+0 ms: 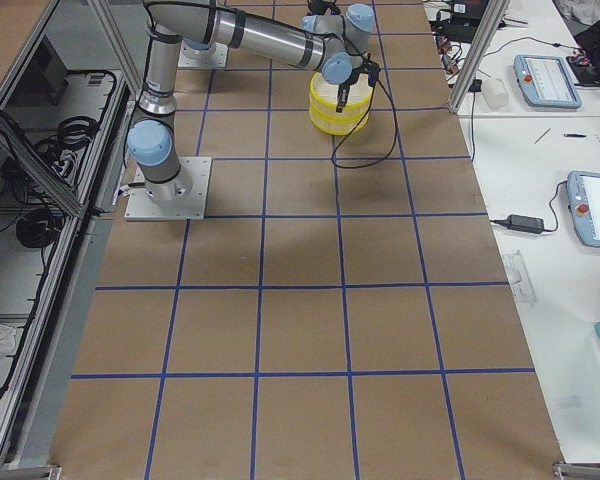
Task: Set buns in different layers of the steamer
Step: 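Grasp the brown bun in the green bowl with the left gripper, then lift the brown bun while the right gripper releases the steamer rim and rises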
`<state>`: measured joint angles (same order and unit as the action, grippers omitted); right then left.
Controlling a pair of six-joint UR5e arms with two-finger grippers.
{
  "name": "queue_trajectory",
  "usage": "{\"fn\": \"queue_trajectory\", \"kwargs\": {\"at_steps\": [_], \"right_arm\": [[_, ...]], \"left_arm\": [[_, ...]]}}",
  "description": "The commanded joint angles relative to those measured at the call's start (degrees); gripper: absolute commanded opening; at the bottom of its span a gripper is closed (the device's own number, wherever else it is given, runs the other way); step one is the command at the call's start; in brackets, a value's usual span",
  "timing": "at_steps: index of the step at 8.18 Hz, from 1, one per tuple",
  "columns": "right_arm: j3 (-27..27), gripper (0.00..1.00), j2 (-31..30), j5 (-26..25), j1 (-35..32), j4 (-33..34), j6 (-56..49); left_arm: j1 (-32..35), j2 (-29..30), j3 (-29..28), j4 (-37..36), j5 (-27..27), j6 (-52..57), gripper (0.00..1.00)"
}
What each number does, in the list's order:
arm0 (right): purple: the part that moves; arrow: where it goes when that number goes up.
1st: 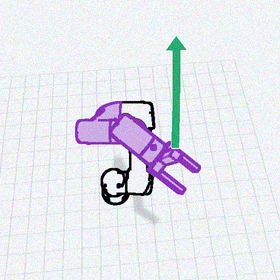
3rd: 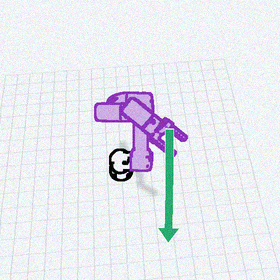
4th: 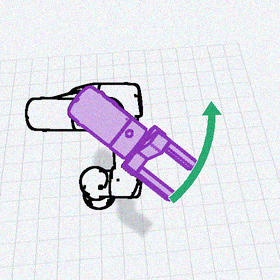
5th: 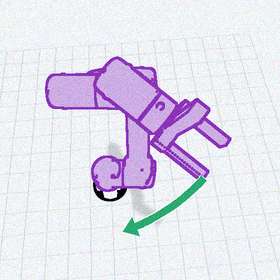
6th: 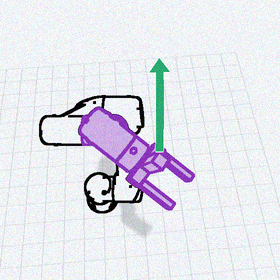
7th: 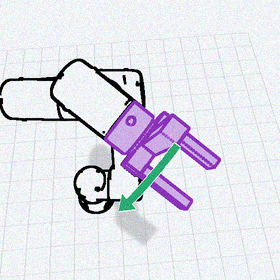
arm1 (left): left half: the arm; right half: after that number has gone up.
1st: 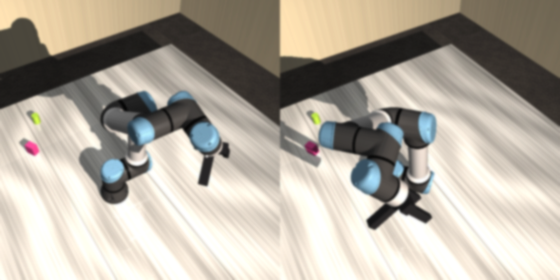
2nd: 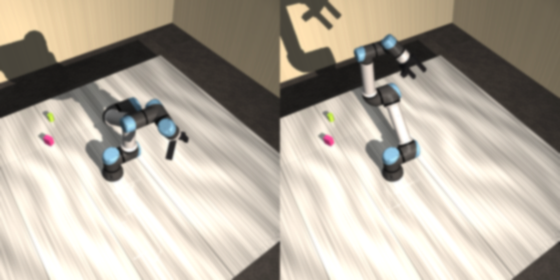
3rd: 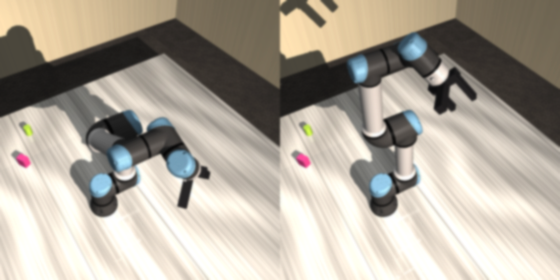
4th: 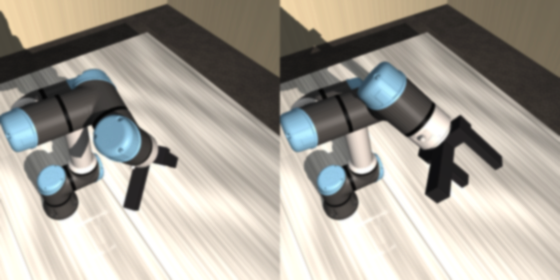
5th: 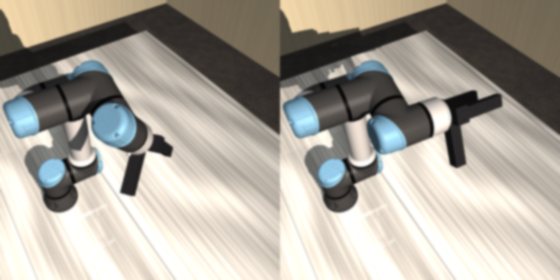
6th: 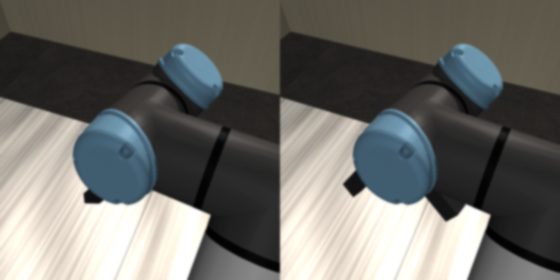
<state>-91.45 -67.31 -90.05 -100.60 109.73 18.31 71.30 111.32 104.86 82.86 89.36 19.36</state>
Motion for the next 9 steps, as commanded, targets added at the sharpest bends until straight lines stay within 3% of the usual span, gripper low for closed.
{"fn": "queue_trajectory", "kwargs": {"at_steps": [1,2,4,5,9], "right_arm": [[-0.3,0.71,0.2,0.1,0.0,0.4,-0.3],[-0.5,1.0,0.2,0.0,0.0,0.5,-0.5],[0.7,1.0,-0.9,0.1,0.5,0.1,-2.1],[2.7,1.0,-2.0,0.1,2.1,-0.2,-8.1],[8.4,1.0,-12.2,-1.2,14.2,-17.2,-26.4]], "left_arm": [[0.7,-2.5,-4.6,1.0,-0.2,-2.4,0.0],[1.6,-3.5,-5.0,0.8,-0.3,-3.3,0.0],[4.0,-5.8,-7.8,1.0,-3.6,-9.2,0.0],[5.7,-7.0,-8.9,1.0,-5.5,-12.1,0.0],[15.4,-10.4,-12.4,-2.8,-17.3,-30.9,0.0]]}}
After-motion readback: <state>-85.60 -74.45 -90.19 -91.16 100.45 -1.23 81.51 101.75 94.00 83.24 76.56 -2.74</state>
